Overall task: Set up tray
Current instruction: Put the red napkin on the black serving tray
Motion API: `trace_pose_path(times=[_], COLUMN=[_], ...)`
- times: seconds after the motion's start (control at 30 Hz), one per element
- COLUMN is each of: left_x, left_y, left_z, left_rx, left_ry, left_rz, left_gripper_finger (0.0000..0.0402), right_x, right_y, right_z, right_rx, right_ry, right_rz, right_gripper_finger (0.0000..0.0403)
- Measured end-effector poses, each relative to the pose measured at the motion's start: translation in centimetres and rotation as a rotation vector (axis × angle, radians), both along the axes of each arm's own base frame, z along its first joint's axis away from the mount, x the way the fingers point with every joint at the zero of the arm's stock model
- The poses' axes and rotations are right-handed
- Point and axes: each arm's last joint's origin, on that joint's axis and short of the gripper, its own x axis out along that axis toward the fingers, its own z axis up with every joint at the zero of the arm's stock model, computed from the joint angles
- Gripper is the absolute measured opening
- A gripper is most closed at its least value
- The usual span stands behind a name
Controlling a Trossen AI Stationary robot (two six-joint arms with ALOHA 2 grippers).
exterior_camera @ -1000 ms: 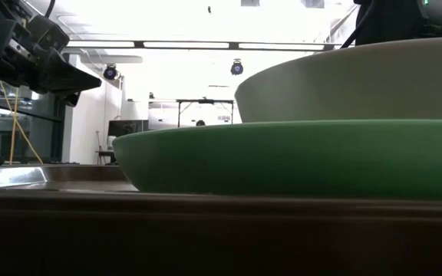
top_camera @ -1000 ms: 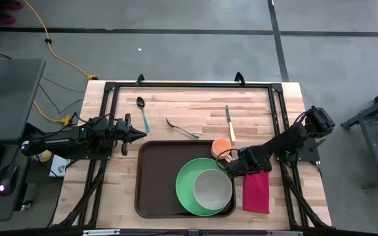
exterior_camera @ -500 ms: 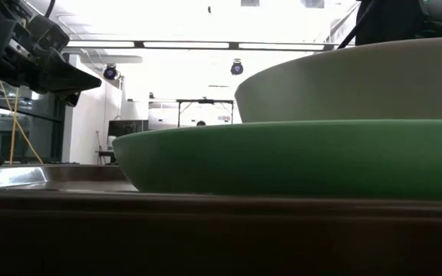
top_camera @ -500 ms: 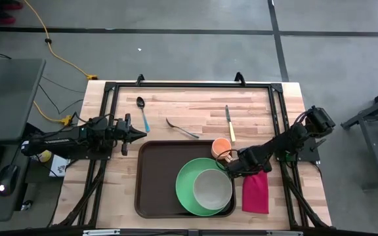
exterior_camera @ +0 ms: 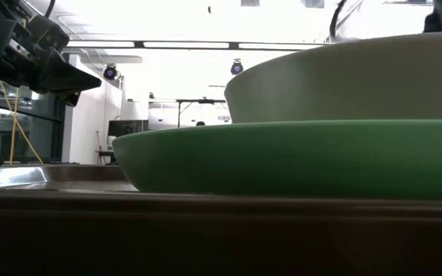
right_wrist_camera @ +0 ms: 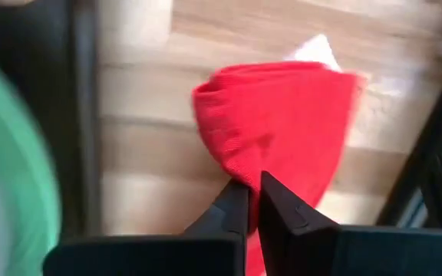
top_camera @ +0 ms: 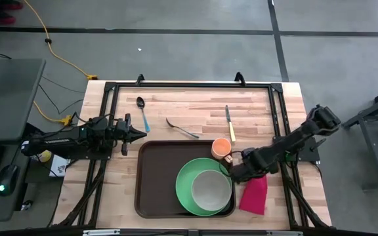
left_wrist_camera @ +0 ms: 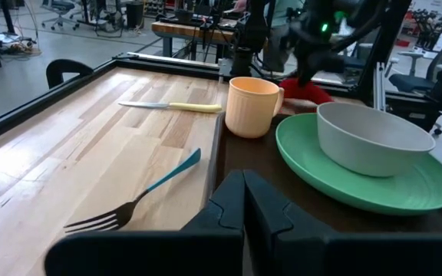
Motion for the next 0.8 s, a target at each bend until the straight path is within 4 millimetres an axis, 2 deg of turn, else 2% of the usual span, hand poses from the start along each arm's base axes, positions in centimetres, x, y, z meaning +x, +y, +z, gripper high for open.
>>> trace_pose_path(times=[0.3, 0.47, 0.63, 0.8], left_x=[0.0, 0.0, 0.0, 0.0], left_y=[0.0, 0.0, 0.0, 0.0], left_z=[0.0, 0.0, 0.0, 0.0], left_rx=[0.0, 0.0, 0.0, 0.0], left_ry=[0.0, 0.0, 0.0, 0.0], left_rz=[0.0, 0.002, 0.003, 0.003], left_gripper_finger=[0.0031, 0.0031, 0.0031, 0.0031], right_x=[-0.7, -1.1, -0.9, -0.3], right_y=[1.8, 2.5, 2.6, 2.3], right_z=[8.2, 12.8, 16.0, 18.0], right_rx=[-0.034, -0.051, -0.077, -0.147], right_ry=[-0.06, -0.171, -0.331, -0.498], right_rz=[0.112, 0.181, 0.25, 0.325], right_gripper_finger=[0.0, 0.0, 0.0, 0.0])
